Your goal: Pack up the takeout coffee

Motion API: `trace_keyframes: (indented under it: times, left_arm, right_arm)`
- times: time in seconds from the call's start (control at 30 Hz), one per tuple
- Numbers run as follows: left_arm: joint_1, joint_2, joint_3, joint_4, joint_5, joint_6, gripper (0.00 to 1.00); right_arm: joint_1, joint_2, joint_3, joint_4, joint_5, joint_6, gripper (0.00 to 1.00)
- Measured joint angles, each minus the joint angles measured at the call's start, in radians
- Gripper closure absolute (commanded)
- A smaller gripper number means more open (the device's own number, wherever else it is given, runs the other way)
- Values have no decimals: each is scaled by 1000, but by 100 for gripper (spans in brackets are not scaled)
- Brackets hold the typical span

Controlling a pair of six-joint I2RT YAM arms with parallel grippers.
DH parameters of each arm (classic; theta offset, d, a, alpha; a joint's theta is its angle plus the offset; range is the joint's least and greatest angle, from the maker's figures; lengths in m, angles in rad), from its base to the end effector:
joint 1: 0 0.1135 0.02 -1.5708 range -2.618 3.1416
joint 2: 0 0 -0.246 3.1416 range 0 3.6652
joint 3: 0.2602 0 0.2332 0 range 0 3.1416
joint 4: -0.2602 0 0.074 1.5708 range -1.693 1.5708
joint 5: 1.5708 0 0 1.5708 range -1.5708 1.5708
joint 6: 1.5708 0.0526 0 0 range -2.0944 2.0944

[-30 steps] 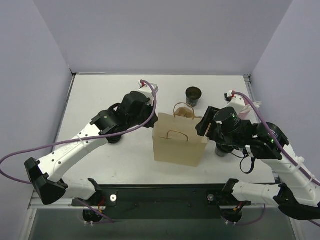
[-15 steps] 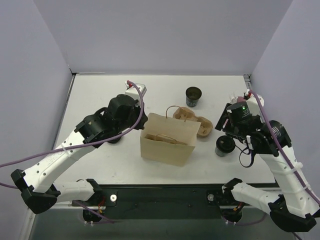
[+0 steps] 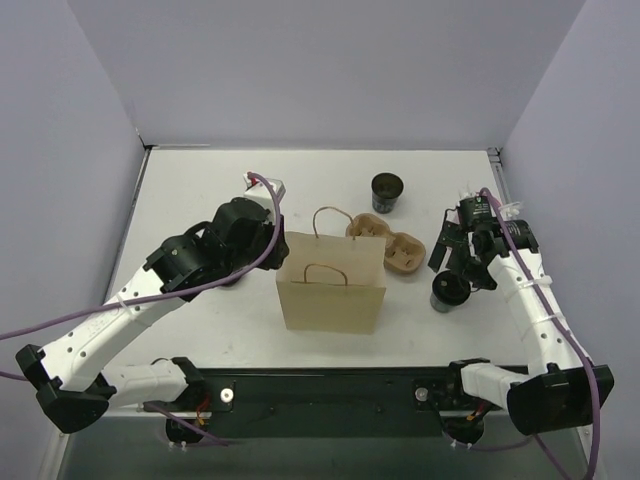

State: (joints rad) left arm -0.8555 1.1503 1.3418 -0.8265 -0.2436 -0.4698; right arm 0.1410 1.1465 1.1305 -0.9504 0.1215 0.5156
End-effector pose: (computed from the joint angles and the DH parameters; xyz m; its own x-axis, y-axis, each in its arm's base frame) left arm 0.1605 -0.1654 0.3657 -0.6209 0.0448 -0.7826 0.3636 0.9009 -0.2369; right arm 0.2155 0.0241 0.2902 -0.7439 0.3887 -0.5436 0.3397 0.9204 0.1934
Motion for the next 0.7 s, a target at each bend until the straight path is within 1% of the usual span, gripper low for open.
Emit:
trace_keyframes:
  times: [0.13, 0.33, 0.37, 0.47, 0.63, 0.7]
  left_arm:
    - [0, -2, 0, -11, 5, -5, 49]
    - [0, -6, 0, -16, 14, -8, 39]
    - [0, -6, 1, -17, 16, -7, 36]
    - [0, -11, 5, -27, 16, -6, 34]
    - [0, -20, 14, -39, 15, -5, 34]
    - [0, -23, 15, -40, 14, -5, 34]
  right_arm:
    - [-35, 39, -5, 43, -15, -49, 15]
    - [-132, 105, -59, 99, -86, -116, 18]
    - [-137, 119, -64, 103, -94, -126, 18]
    - [-137, 140, -80, 119, -117, -151, 19]
    - [-139, 144, -113, 143, -138, -175, 20]
    - [-149, 157, -122, 151, -140, -180, 23]
